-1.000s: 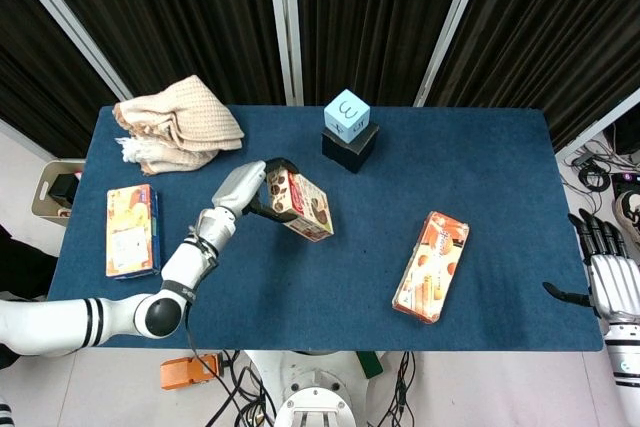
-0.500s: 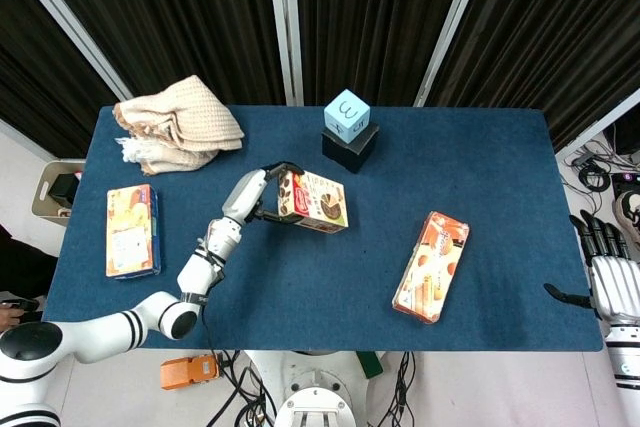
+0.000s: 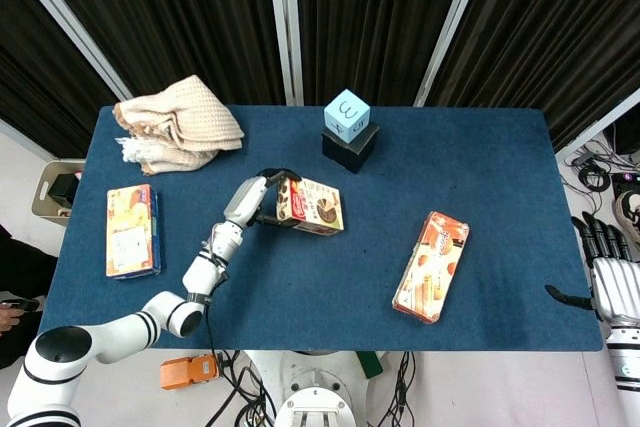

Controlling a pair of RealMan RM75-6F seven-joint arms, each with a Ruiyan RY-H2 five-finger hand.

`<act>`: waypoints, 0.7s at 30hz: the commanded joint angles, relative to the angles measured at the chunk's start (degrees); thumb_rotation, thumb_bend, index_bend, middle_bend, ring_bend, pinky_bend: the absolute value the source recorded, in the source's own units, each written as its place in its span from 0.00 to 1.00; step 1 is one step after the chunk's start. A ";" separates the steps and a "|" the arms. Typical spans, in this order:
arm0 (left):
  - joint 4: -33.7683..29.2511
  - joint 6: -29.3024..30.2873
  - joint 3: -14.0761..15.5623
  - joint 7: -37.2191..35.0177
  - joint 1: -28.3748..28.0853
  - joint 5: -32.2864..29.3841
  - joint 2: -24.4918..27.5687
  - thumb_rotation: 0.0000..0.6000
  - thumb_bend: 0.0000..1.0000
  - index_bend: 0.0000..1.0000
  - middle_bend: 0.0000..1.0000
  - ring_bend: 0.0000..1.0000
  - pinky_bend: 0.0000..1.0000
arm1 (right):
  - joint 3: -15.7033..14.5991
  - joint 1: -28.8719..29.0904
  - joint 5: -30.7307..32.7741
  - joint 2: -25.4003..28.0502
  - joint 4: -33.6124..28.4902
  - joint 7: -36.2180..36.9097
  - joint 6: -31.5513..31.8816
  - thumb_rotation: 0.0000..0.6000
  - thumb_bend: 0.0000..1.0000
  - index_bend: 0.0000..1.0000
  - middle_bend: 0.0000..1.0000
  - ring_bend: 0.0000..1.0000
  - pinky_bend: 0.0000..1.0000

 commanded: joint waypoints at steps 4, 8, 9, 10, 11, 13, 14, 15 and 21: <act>-0.96 -2.26 1.56 4.22 -0.15 0.61 2.32 1.00 0.00 0.04 0.16 0.04 0.01 | 0.01 0.03 -0.09 -0.06 0.04 0.13 -0.07 1.00 0.09 0.00 0.00 0.00 0.00; -1.81 -3.54 1.97 6.82 -0.24 0.31 3.41 1.00 0.00 0.02 0.10 0.01 0.00 | -0.08 0.06 -0.16 -0.31 0.31 0.38 -0.21 1.00 0.09 0.00 0.00 0.00 0.00; -1.94 -3.84 2.05 7.54 -0.28 0.20 3.64 1.00 0.00 0.01 0.09 0.00 0.00 | -0.08 0.04 -0.15 -0.31 0.35 0.45 -0.22 1.00 0.09 0.00 0.00 0.00 0.00; -2.10 -4.10 2.10 8.53 -0.30 0.03 3.89 1.00 0.00 0.00 0.08 0.00 0.00 | -0.07 0.01 -0.15 -0.31 0.41 0.54 -0.15 1.00 0.09 0.00 0.00 0.00 0.00; -2.29 -4.35 2.16 9.26 -0.30 -0.11 4.14 1.00 0.00 0.00 0.06 0.00 0.00 | -0.06 -0.03 -0.18 -0.31 0.44 0.60 -0.09 1.00 0.09 0.00 0.00 0.00 0.00; -3.21 -4.79 2.18 10.71 -0.21 -0.48 4.98 1.00 0.00 0.00 0.03 0.00 0.00 | -0.06 -0.10 -0.23 -0.27 0.55 0.76 0.04 1.00 0.09 0.00 0.00 0.00 0.00; -3.65 -4.90 2.15 11.46 -0.11 -0.73 5.43 1.00 0.00 0.00 0.01 0.00 0.00 | -0.04 -0.11 -0.24 -0.25 0.59 0.83 0.08 1.00 0.09 0.00 0.00 0.00 0.00; -4.43 -4.79 2.03 12.60 0.09 -1.04 6.16 1.00 0.00 0.00 0.00 0.00 0.00 | -0.04 -0.12 -0.28 -0.22 0.64 0.94 0.10 1.00 0.09 0.00 0.00 0.00 0.00; -13.47 0.09 0.87 21.86 3.67 -3.53 13.74 1.00 0.00 0.00 0.00 0.00 0.00 | -0.03 -0.21 -0.39 0.11 0.98 1.64 0.18 1.00 0.09 0.00 0.00 0.00 0.00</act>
